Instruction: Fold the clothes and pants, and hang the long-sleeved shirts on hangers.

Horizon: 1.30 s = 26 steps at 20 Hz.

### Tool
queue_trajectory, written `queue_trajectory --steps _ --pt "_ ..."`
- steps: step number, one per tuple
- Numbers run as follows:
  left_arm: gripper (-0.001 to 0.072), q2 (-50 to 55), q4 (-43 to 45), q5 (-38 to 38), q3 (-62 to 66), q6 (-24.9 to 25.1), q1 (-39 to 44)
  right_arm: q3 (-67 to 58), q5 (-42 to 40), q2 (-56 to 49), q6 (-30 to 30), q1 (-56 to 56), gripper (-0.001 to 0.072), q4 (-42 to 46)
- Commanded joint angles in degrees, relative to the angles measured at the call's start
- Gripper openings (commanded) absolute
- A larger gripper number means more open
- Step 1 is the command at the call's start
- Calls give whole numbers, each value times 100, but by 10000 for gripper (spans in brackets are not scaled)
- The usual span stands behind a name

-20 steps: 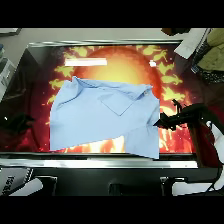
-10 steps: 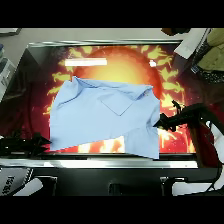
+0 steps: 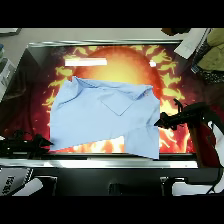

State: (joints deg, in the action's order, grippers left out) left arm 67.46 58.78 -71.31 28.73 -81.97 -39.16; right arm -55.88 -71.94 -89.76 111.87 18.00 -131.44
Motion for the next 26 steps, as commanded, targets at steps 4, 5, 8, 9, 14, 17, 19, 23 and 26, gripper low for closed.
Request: queue_trajectory --steps 4,5,8,9,14,17,19,23,26 --pt "368 136 74 68 -11 85 -2 -4 22 96 -2 -4 41 -11" --pt "311 153 74 70 -11 103 22 -4 24 96 -4 -4 41 -11" --pt "60 175 48 87 -9 201 245 -4 13 96 -4 -4 41 -13" --pt "16 175 -37 90 -4 258 348 -4 -13 96 -4 -4 41 -13" --pt "14 138 -726 79 275 509 474 -61 37 520 192 -7 40 -507" --pt "13 11 -933 85 1027 509 667 -529 136 905 286 -94 39 -1060" --pt "12 -125 -927 92 1893 557 964 -1200 153 1139 275 -365 39 -1058" --pt "12 -501 -929 240 4201 437 1351 -2994 494 1698 -149 -916 38 -885" --pt "13 -872 -850 236 6024 127 1388 -4168 1126 2435 -1010 -1003 38 -280"
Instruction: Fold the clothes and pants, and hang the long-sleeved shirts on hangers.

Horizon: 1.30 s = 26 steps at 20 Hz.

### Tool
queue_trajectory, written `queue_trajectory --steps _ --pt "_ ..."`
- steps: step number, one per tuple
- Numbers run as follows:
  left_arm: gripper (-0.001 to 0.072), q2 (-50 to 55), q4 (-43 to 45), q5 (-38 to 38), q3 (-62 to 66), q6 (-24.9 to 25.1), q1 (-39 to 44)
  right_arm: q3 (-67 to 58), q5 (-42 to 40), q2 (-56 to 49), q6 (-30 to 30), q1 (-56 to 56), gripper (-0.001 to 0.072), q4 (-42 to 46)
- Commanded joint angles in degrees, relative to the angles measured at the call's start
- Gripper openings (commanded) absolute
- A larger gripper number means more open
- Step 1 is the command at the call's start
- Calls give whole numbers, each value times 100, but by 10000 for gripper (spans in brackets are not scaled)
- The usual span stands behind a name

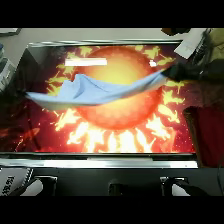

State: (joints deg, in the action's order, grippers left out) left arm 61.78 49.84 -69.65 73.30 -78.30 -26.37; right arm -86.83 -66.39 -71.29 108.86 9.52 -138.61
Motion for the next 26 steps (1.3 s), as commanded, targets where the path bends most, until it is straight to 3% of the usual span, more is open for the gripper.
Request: queue_trajectory --steps 1,4,7,10,14,17,19,23,26 --pt "13 -457 258 70 2081 -400 109 -1346 721 892 -855 -155 38 588" --pt "13 -1056 1204 72 3213 -984 109 -1875 907 1912 -1231 -155 39 881" --pt "13 -1751 1882 72 3460 -1482 109 -1917 916 2916 -1757 -155 39 1303" --pt "13 -2260 2352 85 3460 -1652 109 -1917 1038 3473 -2422 -155 39 1764" --pt "14 -2304 2559 326 3451 -1652 109 -1915 1137 3545 -3012 -155 39 1764" --pt "14 -1906 2286 310 3407 -1628 109 -1908 623 3112 -3545 -155 39 1764" --pt "14 -1429 1773 308 3182 -1338 111 -1908 -24 2500 -4063 -155 40 1757" --pt "15 -55 1182 334 2199 -730 321 -1908 -994 717 -4070 -157 40 1733" --pt "14 1270 1182 540 1665 -415 754 -1897 -863 -769 -3871 -251 40 1786"
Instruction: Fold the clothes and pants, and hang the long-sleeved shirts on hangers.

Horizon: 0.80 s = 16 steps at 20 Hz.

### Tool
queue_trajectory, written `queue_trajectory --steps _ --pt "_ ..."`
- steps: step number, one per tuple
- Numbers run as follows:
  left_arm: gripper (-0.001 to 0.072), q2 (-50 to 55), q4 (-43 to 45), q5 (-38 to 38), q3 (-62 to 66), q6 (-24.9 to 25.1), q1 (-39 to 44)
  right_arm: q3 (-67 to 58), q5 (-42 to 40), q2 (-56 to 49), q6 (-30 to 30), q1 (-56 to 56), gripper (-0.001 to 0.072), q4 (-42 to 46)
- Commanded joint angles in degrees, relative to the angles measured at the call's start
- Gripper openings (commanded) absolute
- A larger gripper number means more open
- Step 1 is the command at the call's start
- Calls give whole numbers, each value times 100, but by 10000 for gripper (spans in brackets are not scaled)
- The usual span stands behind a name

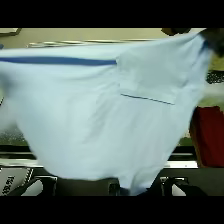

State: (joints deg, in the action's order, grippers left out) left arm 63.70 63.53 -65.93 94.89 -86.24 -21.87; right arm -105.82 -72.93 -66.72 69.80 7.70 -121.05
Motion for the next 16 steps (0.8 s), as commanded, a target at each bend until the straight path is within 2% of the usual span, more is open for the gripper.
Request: queue_trajectory --steps 1,6,10,13,16 --pt "15 1576 -186 323 -542 402 466 2 -2 -1731 109 -179 40 48" --pt "15 3412 -188 1749 -540 400 1093 0 1683 -3692 367 -485 40 175" --pt "15 3998 -188 2680 -540 387 1204 0 2555 -4240 367 -468 40 317" --pt "16 4054 -186 2476 -538 380 1163 -2 2339 -4207 365 -468 40 693" --pt "15 4015 -186 1567 -450 374 1121 -4 1641 -4015 166 -468 40 1327"
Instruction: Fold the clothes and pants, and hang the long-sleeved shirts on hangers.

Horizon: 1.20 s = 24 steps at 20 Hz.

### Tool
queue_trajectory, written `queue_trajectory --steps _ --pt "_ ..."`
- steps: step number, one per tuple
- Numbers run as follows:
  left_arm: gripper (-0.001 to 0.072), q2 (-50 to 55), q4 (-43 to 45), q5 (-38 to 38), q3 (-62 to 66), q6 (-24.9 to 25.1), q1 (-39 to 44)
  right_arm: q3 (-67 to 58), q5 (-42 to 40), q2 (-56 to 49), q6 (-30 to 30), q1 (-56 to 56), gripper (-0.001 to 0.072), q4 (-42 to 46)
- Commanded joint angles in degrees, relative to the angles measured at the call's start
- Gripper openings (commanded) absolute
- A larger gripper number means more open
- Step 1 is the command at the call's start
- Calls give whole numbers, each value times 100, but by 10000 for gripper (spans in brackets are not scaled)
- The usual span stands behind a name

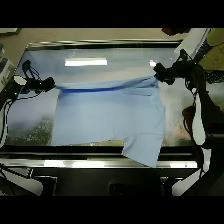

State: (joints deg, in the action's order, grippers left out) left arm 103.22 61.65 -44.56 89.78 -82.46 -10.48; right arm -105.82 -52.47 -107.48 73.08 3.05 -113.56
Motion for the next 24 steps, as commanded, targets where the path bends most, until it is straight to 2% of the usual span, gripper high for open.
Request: queue_trajectory --steps 1,5,8,11,15,24 --pt "15 61 2 -994 122 -17 -44 -4 -678 149 -291 -2 40 828" --pt "15 24 35 -2363 149 -173 -74 -2 -1672 264 -385 -4 40 1425" --pt "15 42 424 -2970 149 -260 0 2 -2129 151 -317 -9 40 1421" --pt "15 48 850 -3095 149 -400 72 2 -2551 22 -317 -9 41 1480" --pt "15 66 876 -3091 133 -411 94 11 -2940 -122 -306 -9 41 1521" --pt "15 90 999 -3399 133 -413 94 37 -3152 -507 -306 -9 41 1526"
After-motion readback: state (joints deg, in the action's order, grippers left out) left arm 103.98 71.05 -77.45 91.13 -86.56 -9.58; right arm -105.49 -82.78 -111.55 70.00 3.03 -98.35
